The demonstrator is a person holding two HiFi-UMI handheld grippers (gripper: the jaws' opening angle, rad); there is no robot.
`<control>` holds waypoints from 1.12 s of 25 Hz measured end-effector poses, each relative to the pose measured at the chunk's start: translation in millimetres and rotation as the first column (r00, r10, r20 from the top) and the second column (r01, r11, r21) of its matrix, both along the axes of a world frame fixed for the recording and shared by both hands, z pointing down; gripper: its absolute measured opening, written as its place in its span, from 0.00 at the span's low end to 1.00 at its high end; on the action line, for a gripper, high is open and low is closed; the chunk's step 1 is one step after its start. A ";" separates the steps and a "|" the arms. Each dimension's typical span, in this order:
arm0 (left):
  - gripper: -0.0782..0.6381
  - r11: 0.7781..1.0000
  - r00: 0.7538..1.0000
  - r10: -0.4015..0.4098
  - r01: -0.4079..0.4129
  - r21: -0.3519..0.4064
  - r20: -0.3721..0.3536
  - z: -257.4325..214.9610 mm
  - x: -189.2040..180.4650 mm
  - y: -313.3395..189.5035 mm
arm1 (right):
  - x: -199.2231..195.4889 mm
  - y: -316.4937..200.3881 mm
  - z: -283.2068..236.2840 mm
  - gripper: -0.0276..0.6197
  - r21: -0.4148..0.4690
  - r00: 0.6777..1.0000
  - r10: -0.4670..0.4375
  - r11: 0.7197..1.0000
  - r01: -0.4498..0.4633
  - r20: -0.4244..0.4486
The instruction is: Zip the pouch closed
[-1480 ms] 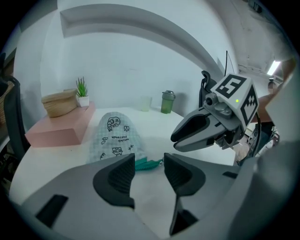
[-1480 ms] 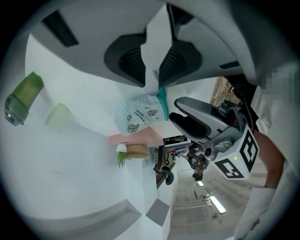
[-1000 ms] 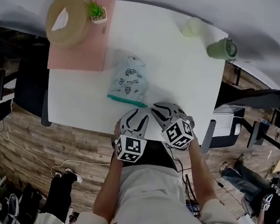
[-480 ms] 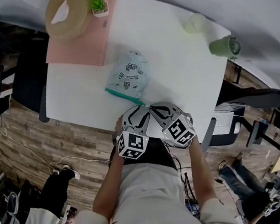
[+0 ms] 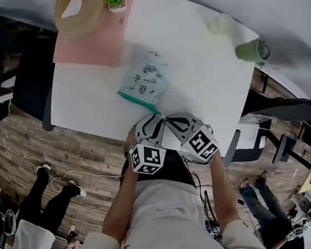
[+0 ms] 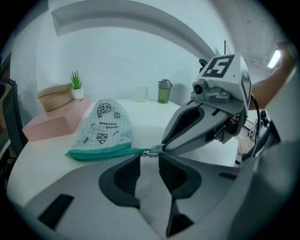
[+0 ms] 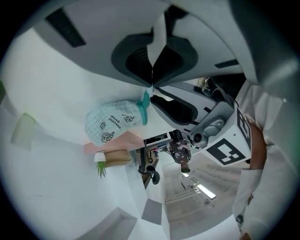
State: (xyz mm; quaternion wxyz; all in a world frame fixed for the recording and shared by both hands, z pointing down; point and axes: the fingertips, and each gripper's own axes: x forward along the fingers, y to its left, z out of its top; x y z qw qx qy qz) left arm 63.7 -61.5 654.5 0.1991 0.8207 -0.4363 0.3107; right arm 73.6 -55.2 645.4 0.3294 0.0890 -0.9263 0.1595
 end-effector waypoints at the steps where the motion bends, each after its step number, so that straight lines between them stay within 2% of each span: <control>1: 0.27 1.000 1.000 0.002 -0.002 0.000 -0.002 -0.1 -0.6 0.5 | -0.5 0.6 0.4 0.05 0.002 1.000 -0.003 1.000 0.003 -0.003; 6: 0.21 1.000 1.000 0.016 -0.016 -0.005 -0.003 0.8 -2.2 6.2 | -2.0 2.2 3.3 0.05 0.009 1.000 -0.001 1.000 0.001 -0.016; 9: 0.17 1.000 1.000 -0.004 0.004 -0.013 0.005 5.0 -7.0 8.8 | -1.3 2.1 5.8 0.05 0.013 1.000 0.003 1.000 -0.002 -0.026; 13: 0.16 1.000 1.000 -0.022 0.022 -0.016 0.005 8.5 -13.7 6.4 | -1.2 3.6 8.9 0.05 0.011 0.999 0.004 1.000 -0.003 -0.035; 20: 0.16 0.999 0.999 0.033 -0.032 -0.024 0.042 14.1 -11.5 0.1 | -5.5 8.3 12.6 0.05 0.008 0.999 0.005 1.000 -0.005 -0.045; 22: 0.12 0.998 0.997 0.057 -0.055 -0.033 0.059 16.8 -10.9 1.0 | -5.8 7.4 13.8 0.05 0.011 0.998 0.011 1.000 -0.010 -0.054; 28: 0.11 0.993 0.992 0.110 -0.108 -0.048 0.056 17.3 -12.1 3.7 | -2.3 3.2 16.5 0.05 -0.009 0.994 0.085 0.996 -0.086 -0.062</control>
